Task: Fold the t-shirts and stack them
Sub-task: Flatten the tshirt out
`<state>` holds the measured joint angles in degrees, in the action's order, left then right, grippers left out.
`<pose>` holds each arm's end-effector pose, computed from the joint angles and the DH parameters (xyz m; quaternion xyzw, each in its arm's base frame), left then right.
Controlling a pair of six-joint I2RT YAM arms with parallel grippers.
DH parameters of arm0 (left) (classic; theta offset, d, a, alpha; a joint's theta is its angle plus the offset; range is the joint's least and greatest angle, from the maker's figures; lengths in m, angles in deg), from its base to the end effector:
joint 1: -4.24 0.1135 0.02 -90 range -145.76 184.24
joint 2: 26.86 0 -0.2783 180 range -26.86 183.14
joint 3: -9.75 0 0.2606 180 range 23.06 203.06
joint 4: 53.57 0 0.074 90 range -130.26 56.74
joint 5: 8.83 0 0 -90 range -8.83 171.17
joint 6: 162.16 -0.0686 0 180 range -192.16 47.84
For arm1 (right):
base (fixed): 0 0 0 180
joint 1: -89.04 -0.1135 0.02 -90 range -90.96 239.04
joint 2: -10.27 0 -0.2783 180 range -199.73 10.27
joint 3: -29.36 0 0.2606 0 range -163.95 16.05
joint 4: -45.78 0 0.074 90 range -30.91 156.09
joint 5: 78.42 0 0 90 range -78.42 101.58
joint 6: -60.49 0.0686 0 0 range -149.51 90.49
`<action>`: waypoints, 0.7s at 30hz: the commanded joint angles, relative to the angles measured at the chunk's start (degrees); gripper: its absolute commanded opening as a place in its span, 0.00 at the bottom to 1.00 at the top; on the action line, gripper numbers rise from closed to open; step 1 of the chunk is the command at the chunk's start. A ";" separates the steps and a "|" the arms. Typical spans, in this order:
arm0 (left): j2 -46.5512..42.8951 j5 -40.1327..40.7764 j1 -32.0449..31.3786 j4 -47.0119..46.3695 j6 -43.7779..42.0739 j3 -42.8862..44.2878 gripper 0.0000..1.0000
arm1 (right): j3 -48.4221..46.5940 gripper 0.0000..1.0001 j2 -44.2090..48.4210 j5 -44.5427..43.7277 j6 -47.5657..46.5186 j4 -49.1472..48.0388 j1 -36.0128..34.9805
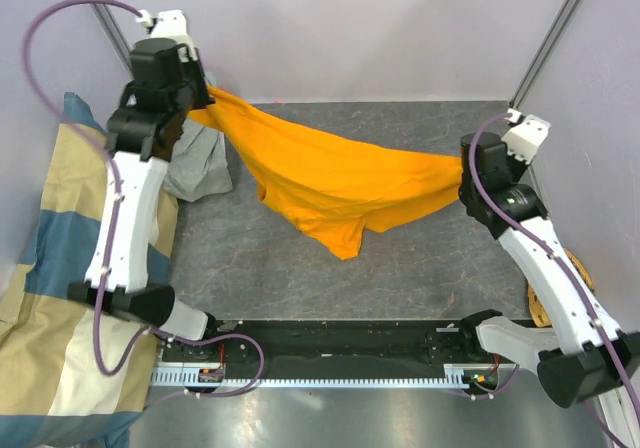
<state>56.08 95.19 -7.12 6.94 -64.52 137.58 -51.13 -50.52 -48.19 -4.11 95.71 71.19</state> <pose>0.3031 -0.0439 0.5358 -0.0481 0.7927 -0.0031 0.6078 0.2307 0.0120 0.3896 0.2972 0.7338 -0.2424 0.5608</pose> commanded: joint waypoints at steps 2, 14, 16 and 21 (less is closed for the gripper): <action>12.22 -1.54 0.28 -11.33 1.94 -1.76 0.02 | 3.46 0.00 -8.00 4.40 5.08 -4.62 1.15; 48.10 -6.82 0.37 -17.14 3.08 25.30 0.02 | 5.74 0.00 -15.93 9.32 7.81 -8.50 1.50; 48.81 -5.94 0.37 -18.89 3.08 25.58 0.27 | 6.27 0.00 -16.02 10.28 7.99 -8.58 1.59; 41.19 -5.23 0.02 -18.90 5.63 15.96 1.00 | 7.58 0.00 -15.41 11.16 8.25 -8.59 1.50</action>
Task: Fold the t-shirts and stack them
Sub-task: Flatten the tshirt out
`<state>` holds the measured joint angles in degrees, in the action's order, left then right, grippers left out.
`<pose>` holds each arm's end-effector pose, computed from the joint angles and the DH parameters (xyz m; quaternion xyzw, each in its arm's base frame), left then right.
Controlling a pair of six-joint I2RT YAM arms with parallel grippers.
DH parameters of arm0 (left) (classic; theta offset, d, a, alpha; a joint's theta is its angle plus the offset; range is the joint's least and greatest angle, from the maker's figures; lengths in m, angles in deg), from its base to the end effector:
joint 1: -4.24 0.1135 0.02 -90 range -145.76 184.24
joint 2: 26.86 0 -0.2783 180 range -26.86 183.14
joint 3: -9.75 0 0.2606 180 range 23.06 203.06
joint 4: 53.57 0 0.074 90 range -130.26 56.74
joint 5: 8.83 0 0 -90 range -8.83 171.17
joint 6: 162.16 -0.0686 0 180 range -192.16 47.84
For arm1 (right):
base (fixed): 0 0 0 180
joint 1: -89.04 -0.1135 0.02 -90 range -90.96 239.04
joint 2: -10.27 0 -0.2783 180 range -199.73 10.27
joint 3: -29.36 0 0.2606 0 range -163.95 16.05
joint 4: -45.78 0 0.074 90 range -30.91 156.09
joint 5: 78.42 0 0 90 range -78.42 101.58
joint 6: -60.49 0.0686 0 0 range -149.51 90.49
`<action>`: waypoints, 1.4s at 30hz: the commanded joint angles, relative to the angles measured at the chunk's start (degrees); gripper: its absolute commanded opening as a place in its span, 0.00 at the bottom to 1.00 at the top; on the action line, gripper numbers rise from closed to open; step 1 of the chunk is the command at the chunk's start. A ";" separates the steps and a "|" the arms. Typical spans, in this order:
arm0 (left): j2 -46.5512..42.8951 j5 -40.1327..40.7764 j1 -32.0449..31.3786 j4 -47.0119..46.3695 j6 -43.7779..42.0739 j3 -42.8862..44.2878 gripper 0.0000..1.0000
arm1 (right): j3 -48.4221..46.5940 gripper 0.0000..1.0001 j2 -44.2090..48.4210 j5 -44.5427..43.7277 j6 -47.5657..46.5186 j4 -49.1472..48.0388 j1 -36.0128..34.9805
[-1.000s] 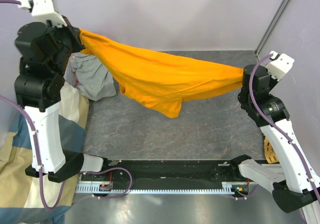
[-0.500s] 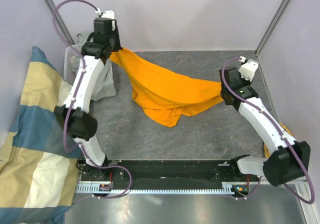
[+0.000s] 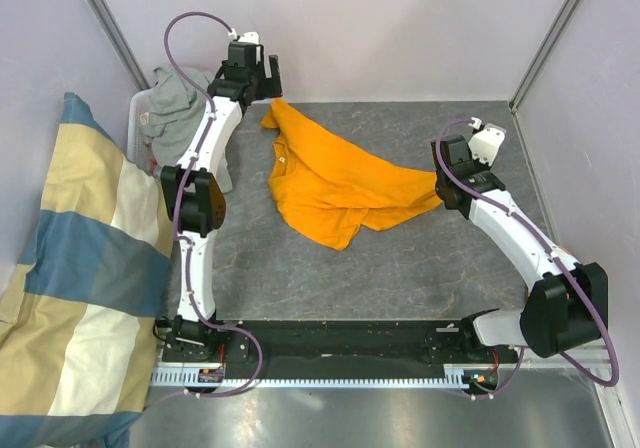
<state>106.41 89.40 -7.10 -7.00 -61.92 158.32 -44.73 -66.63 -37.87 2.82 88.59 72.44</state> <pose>0.5739 -0.1051 0.3113 -0.0268 0.8696 -0.0301 0.4922 0.3025 0.0358 0.2870 0.2716 0.8115 -0.2104 0.4726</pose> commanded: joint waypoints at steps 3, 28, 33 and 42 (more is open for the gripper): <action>-22.02 0.82 -1.93 -9.85 6.19 -21.44 1.00 | 1.97 0.00 1.49 1.37 1.33 -1.90 0.34; -40.55 17.43 -46.32 -20.86 18.93 -79.45 0.89 | 4.70 0.00 5.62 6.74 0.36 -2.52 0.25; -39.15 17.17 -48.08 -21.83 20.34 -79.19 0.89 | 5.23 0.00 6.06 6.47 0.27 -2.34 0.25; -34.23 17.70 -48.17 -26.39 17.63 -77.78 0.86 | 5.58 0.00 6.24 6.38 -0.35 -2.07 0.34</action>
<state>69.98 105.00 -54.99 -28.64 -44.50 77.89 -39.57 -61.87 -30.85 3.11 86.93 72.46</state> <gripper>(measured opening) 0.874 0.013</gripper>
